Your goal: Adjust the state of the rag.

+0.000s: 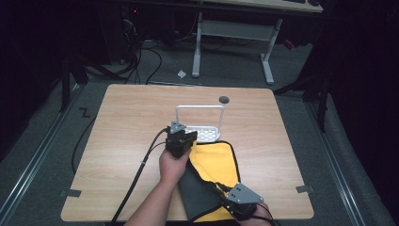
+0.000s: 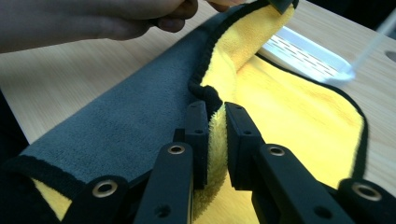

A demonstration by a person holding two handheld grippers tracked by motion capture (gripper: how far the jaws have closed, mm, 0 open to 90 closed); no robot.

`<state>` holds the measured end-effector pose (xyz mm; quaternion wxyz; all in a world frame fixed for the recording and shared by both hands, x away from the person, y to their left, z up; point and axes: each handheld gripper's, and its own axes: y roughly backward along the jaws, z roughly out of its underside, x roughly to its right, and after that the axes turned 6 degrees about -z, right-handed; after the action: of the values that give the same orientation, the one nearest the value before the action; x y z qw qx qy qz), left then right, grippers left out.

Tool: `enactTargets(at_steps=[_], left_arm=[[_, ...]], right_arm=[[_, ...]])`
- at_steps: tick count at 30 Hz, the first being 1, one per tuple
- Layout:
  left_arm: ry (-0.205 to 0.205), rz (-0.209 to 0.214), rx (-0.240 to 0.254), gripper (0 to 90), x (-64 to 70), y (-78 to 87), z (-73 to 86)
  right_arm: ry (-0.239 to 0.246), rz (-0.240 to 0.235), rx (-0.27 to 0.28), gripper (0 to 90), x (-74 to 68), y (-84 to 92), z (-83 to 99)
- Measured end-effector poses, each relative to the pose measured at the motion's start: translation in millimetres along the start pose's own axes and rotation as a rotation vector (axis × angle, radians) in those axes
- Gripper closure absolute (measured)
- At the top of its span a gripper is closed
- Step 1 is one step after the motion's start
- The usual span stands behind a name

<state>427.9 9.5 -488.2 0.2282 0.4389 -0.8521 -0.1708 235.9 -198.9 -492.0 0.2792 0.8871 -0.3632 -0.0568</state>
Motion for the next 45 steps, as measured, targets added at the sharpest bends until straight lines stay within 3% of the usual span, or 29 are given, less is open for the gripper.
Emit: enactTargets(at_steps=[8,12,16,18,21,23,26,30,32,37,40,45], left_arm=[[-0.026,0.07,0.034,84.7,37.0,-13.3,-11.0],[-0.037,0.093,0.02,83.3,54.7,-27.8,-13.1],[-0.043,0.114,-0.033,81.3,65.1,-48.0,-9.2],[-0.035,0.131,-0.066,75.7,66.8,-54.7,-6.7],[-0.036,0.142,-0.061,60.3,67.9,-53.3,-5.2],[-0.033,0.156,-0.049,51.6,66.4,-47.6,-6.7],[-0.022,0.178,-0.03,46.9,61.7,-34.3,-7.3],[-0.054,0.164,-0.033,46.7,51.6,-12.2,2.4],[-0.05,0.15,-0.035,47.8,40.1,1.2,11.9],[-0.026,0.111,-0.053,51.2,15.2,27.1,34.8],[-0.044,0.072,-0.092,52.9,4.5,40.2,51.0],[-0.086,0.024,-0.153,56.8,-0.9,40.8,68.7]], right_arm=[[-0.008,0.047,0.023,80.7,5.5,20.1,9.2],[-0.004,0.071,0.023,80.1,7.7,28.2,14.4],[-0.015,0.086,0.004,75.0,14.2,32.1,21.1],[-0.017,0.089,0.001,67.6,16.8,33.1,23.0],[-0.043,0.09,0.01,59.6,21.5,34.8,23.4],[-0.062,0.094,0.024,57.2,24.9,35.1,22.1],[-0.073,0.103,0.028,58.7,28.8,33.1,20.9],[-0.078,0.106,0.011,63.4,34.2,27.6,20.7],[-0.086,0.107,-0.003,65.8,38.8,22.5,22.3],[-0.127,0.105,-0.084,67.6,54.8,3.5,28.3],[-0.151,0.113,-0.133,66.9,63.7,-7.8,31.4],[-0.211,0.14,-0.211,67.1,82.6,-29.5,32.8]])
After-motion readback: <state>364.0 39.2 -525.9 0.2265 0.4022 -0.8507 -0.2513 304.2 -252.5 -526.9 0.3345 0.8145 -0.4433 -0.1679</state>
